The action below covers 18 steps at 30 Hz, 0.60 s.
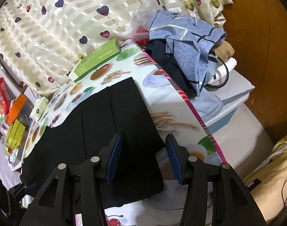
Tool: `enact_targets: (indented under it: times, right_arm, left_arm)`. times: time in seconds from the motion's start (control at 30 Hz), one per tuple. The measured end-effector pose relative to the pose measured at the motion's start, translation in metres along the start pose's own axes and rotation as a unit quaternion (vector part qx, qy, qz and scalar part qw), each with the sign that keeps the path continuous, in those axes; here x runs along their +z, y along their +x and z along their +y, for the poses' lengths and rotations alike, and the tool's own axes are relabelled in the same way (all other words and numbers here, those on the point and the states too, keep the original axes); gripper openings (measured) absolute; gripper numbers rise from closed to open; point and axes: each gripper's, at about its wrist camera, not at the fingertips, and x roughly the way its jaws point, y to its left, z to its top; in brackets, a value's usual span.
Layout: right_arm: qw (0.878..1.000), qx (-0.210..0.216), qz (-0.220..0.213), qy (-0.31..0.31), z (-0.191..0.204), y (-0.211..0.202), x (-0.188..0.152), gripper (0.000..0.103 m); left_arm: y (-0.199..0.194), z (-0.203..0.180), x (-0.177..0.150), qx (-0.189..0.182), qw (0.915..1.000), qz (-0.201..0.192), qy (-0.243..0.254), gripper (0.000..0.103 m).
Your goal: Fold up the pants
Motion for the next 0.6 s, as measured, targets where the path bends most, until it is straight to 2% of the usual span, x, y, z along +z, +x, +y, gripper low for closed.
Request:
enact_targets:
  times: [0.07,0.13,0.2,0.27,0.3,0.33,0.4,0.6]
  right_arm:
    - [1.000,0.000,0.002,-0.005,0.002,0.001,0.000,0.049]
    - [1.000,-0.007,-0.001,-0.011,0.003,0.000,0.000,0.038]
    - [1.000,-0.008,-0.010,-0.009,-0.001,-0.003,0.001,0.022]
    - [1.000,0.002,-0.015,-0.002,-0.007,-0.007,0.003,0.015]
    - [1.000,0.007,-0.015,-0.001,-0.006,-0.009,0.004,0.012]
    - [1.000,0.010,-0.016,-0.005,-0.006,-0.010,0.004,0.011]
    - [0.999,0.015,-0.024,-0.015,-0.002,-0.017,0.005,0.008]
    - [0.996,0.048,-0.061,-0.032,0.015,-0.053,0.008,0.006]
  left_arm:
    - [0.006,-0.001,0.001,0.002,0.9999,0.011,0.005,0.046]
    - [0.010,-0.002,0.003,0.010,0.9997,0.020,0.010,0.046]
    - [0.012,-0.006,0.005,0.020,0.9993,0.021,0.025,0.046]
    - [0.011,-0.010,0.006,0.023,0.9990,0.020,0.033,0.034]
    - [0.011,-0.011,0.006,0.015,0.9990,0.020,0.036,0.016]
    - [0.010,-0.013,0.006,0.010,0.9991,0.019,0.038,0.008]
    - [0.008,-0.017,0.006,0.025,0.9986,0.010,0.046,0.005]
    - [-0.019,-0.007,0.013,0.027,0.9986,-0.036,0.027,0.004]
